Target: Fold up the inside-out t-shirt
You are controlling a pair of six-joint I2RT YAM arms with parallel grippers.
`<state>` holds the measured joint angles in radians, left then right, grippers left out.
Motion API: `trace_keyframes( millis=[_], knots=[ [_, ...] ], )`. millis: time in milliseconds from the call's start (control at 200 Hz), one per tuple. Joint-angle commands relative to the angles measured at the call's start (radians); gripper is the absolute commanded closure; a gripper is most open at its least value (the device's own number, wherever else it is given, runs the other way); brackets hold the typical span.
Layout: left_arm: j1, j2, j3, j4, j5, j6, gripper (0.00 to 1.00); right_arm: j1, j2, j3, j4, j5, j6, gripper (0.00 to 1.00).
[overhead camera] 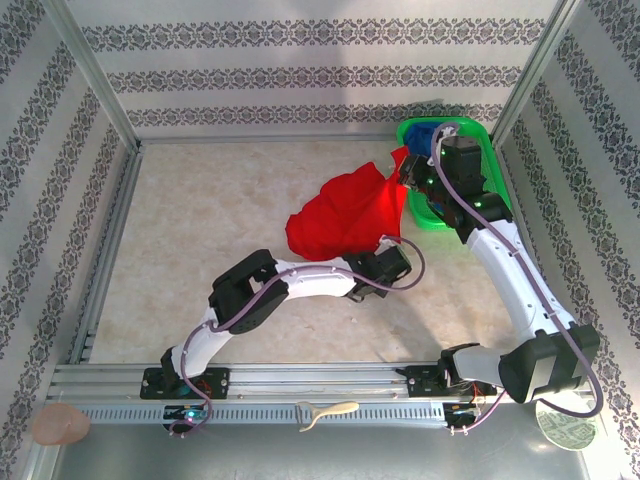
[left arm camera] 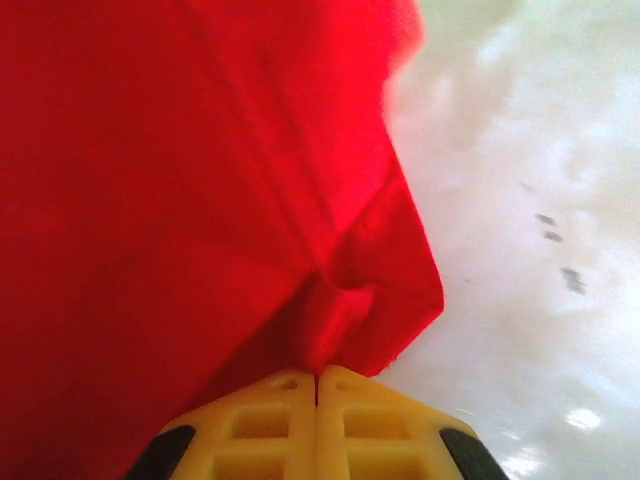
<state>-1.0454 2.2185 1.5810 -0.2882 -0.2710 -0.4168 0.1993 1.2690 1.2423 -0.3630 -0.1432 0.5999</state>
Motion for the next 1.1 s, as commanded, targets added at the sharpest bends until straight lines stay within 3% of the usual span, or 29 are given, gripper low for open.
trace_keyframes(
  millis=[0,100,250,380,490,629,829,974,1099],
  knots=[
    [0.074,-0.195,-0.150,-0.001,-0.054,0.058,1.00,-0.026,0.001,0.035,0.009,-0.024,0.003,1.00],
    [0.185,-0.508,-0.265,0.012,0.056,0.064,1.00,-0.071,0.023,0.093,0.009,-0.071,0.018,1.00],
    [0.480,-0.867,-0.232,-0.021,0.319,0.035,1.00,-0.135,0.036,0.215,0.011,-0.160,0.065,1.00],
    [0.722,-0.941,-0.037,-0.083,0.474,0.035,1.00,-0.153,-0.002,0.309,0.021,-0.204,0.125,1.00],
    [0.847,-0.920,0.142,-0.140,0.537,0.025,1.00,-0.161,-0.062,0.370,0.036,-0.216,0.169,1.00],
    [0.920,-0.897,0.306,-0.151,0.577,-0.034,1.00,-0.163,-0.143,0.437,0.041,-0.223,0.201,1.00],
    [0.932,-0.915,0.503,-0.159,0.535,-0.088,1.00,-0.163,-0.232,0.564,0.045,-0.237,0.234,1.00],
    [0.931,-0.876,0.674,-0.250,0.476,-0.063,1.00,-0.163,-0.234,0.657,0.036,-0.264,0.252,1.00],
    [0.940,-0.815,0.692,-0.309,0.454,-0.055,1.00,-0.163,-0.195,0.626,0.042,-0.307,0.278,1.00]
  ],
)
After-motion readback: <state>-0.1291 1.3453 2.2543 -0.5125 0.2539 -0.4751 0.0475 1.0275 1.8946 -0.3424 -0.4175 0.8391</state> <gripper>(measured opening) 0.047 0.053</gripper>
